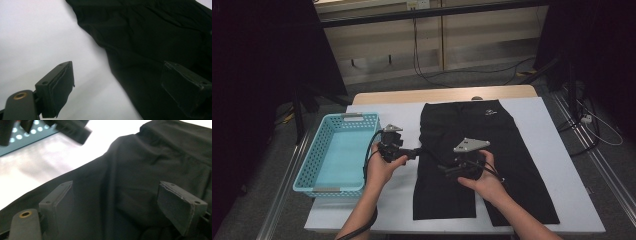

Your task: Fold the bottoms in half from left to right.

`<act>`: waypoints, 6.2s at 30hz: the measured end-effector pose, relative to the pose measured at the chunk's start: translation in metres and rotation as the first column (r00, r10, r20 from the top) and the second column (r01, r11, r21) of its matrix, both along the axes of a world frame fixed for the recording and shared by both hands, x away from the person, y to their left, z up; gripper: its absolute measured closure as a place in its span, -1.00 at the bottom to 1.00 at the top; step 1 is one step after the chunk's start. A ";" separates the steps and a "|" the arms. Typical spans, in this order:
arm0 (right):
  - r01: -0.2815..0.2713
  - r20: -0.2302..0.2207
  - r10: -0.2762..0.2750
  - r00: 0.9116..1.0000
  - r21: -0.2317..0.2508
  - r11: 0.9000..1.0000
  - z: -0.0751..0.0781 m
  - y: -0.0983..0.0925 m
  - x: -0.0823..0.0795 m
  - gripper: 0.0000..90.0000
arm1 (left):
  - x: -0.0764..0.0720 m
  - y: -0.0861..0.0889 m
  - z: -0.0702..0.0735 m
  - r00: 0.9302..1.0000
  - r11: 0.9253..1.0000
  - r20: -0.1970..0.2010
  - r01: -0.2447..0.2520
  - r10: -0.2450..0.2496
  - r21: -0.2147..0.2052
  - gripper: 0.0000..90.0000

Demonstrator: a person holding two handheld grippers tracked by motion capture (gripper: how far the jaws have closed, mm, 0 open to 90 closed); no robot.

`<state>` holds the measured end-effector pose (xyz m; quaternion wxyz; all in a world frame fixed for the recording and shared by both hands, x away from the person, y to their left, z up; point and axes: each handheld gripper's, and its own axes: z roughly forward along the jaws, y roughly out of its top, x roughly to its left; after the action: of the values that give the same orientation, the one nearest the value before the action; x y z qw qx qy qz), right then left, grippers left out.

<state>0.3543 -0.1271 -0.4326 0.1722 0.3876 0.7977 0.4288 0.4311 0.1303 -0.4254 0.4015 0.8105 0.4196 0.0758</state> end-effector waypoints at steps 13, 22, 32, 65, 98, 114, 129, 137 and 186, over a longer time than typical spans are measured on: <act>0.069 0.018 -0.068 0.998 -0.038 0.997 0.003 0.000 0.019 -0.68 | -0.029 0.004 -0.009 0.999 0.999 0.011 0.040 -0.040 0.011 -0.79; 0.093 0.018 -0.092 0.996 -0.045 0.995 0.001 0.002 0.022 -0.67 | -0.048 -0.004 -0.016 0.996 0.995 0.012 0.084 -0.084 0.048 -0.49; 0.099 0.034 -0.097 0.995 -0.054 0.994 0.001 0.003 0.022 -0.67 | -0.056 -0.014 -0.028 0.994 0.982 0.041 0.091 -0.099 0.167 -0.19; 0.133 0.024 -0.134 0.991 0.037 0.990 -0.005 0.021 0.053 -0.61 | -0.064 -0.029 -0.002 0.984 0.981 -0.007 0.177 -0.178 -0.084 0.96; 0.029 -0.022 -0.032 0.999 -0.099 0.995 -0.006 -0.011 0.042 0.53 | -0.066 -0.044 -0.004 0.974 0.967 -0.003 0.223 -0.225 -0.126 0.96; 0.033 -0.003 -0.033 0.999 -0.111 0.993 -0.013 0.044 0.095 -0.15 | -0.065 -0.036 -0.005 0.978 0.966 -0.016 0.205 -0.210 -0.156 0.96; 0.099 -0.039 -0.105 0.994 -0.126 0.987 -0.033 0.046 0.117 0.62 | -0.068 -0.041 -0.005 0.978 0.964 -0.013 0.204 -0.209 -0.172 0.96; 0.111 -0.055 -0.113 0.992 -0.032 0.993 -0.012 0.026 0.119 0.97 | -0.069 -0.046 0.006 0.973 0.952 0.022 0.228 -0.229 -0.202 0.96; 0.235 -0.085 -0.238 0.968 -0.045 0.971 -0.002 -0.133 0.004 -0.35 | -0.020 -0.023 -0.005 0.981 0.983 0.094 0.173 -0.167 -0.056 -0.67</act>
<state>0.3587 -0.2598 -0.4347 0.1926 0.4958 0.7599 0.3736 0.4113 0.1072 -0.4308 0.4507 0.8259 0.3327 0.0638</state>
